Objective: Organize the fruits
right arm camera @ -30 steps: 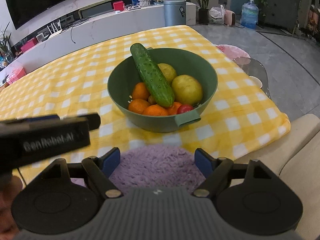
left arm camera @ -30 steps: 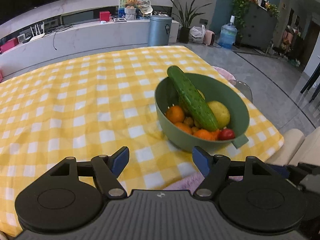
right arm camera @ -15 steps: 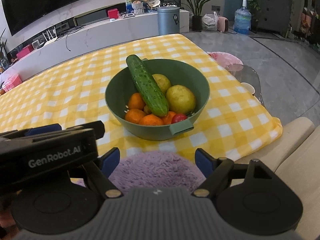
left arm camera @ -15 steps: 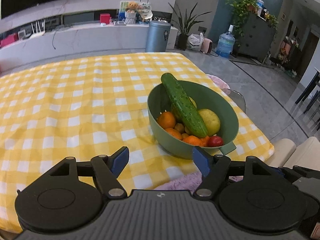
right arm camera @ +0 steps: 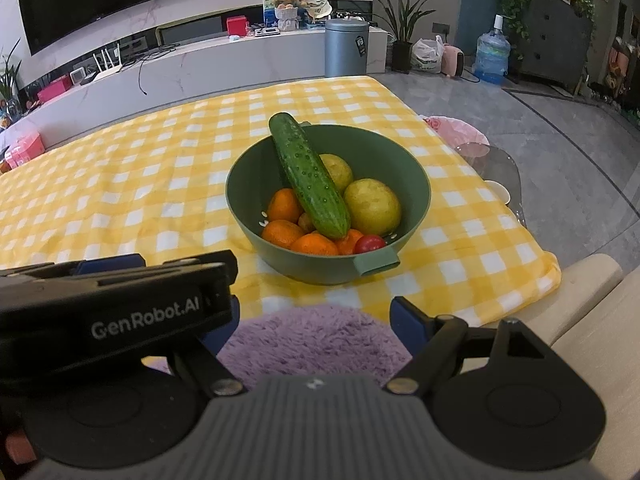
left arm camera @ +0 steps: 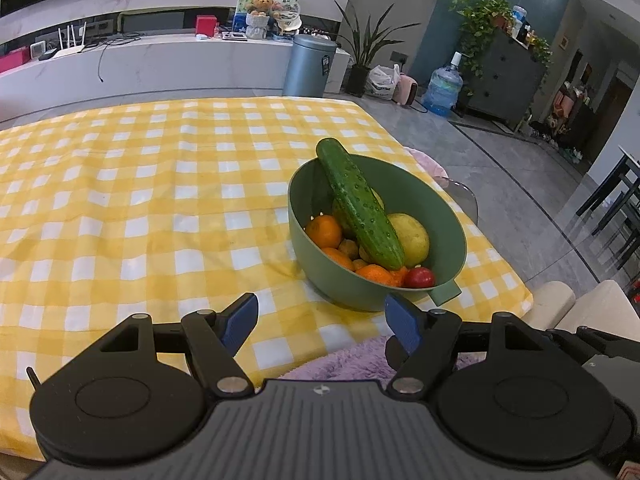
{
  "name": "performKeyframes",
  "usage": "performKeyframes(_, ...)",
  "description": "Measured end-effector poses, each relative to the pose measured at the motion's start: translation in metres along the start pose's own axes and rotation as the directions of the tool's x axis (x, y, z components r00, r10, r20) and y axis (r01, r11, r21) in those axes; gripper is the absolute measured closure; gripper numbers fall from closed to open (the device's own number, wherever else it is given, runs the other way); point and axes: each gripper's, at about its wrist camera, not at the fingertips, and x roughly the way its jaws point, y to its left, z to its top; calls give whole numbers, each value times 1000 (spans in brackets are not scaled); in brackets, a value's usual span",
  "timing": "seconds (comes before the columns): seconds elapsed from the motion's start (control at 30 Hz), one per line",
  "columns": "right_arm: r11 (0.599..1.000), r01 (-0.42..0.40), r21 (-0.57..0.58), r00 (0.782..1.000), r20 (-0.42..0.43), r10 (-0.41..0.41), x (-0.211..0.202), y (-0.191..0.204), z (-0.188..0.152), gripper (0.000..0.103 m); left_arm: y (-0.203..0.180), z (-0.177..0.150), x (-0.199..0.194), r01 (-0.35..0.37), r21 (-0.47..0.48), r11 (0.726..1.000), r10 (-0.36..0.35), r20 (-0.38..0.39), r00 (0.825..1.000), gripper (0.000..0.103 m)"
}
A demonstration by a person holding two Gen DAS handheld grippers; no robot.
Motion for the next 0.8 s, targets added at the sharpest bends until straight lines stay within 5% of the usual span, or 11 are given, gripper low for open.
performKeyframes(0.8,999,32,-32,999,6,-32,1,9,-1,23,9,-3,0,-3,-24,1000,3,4,1000,18)
